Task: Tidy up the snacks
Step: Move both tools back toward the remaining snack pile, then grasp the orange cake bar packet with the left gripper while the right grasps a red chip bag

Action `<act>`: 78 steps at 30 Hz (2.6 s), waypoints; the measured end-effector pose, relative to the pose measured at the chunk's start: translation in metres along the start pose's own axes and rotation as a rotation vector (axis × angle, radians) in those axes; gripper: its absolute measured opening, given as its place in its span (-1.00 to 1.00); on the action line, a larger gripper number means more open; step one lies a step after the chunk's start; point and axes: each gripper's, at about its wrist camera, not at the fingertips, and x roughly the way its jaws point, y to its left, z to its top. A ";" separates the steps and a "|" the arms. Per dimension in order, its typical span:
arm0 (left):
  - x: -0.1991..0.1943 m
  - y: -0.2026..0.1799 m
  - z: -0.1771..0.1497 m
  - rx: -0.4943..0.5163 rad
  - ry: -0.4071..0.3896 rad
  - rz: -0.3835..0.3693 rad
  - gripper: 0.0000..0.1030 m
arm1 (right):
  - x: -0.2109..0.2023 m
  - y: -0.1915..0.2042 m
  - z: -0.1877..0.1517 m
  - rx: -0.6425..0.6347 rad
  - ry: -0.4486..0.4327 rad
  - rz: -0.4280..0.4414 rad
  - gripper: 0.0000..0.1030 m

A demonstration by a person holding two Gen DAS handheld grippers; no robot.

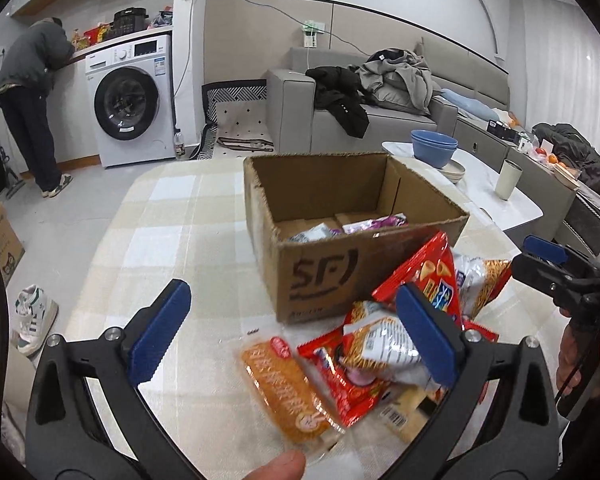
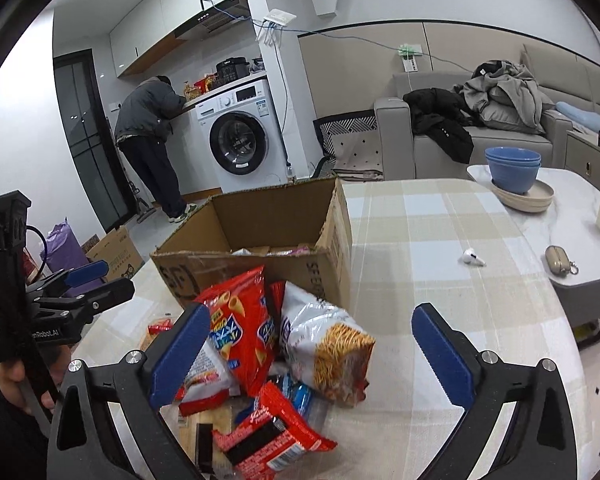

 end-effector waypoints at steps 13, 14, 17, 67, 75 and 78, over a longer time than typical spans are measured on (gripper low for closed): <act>-0.006 0.022 -0.039 -0.015 0.044 0.002 0.98 | -0.002 0.019 -0.028 -0.084 0.095 0.008 0.99; -0.006 0.023 -0.041 -0.014 0.048 0.005 0.98 | -0.001 0.020 -0.029 -0.092 0.107 0.008 0.99; -0.004 0.023 -0.045 -0.020 0.059 0.005 0.98 | 0.001 0.023 -0.037 -0.103 0.141 0.010 0.99; 0.082 0.034 -0.073 -0.034 0.257 0.008 0.98 | 0.024 0.043 -0.080 -0.347 0.323 0.043 0.59; 0.082 0.036 -0.076 -0.035 0.259 0.008 0.98 | 0.016 0.048 -0.083 -0.374 0.298 0.095 0.02; 0.077 0.034 -0.081 -0.033 0.259 0.009 0.98 | 0.013 0.047 -0.080 -0.367 0.287 0.102 0.01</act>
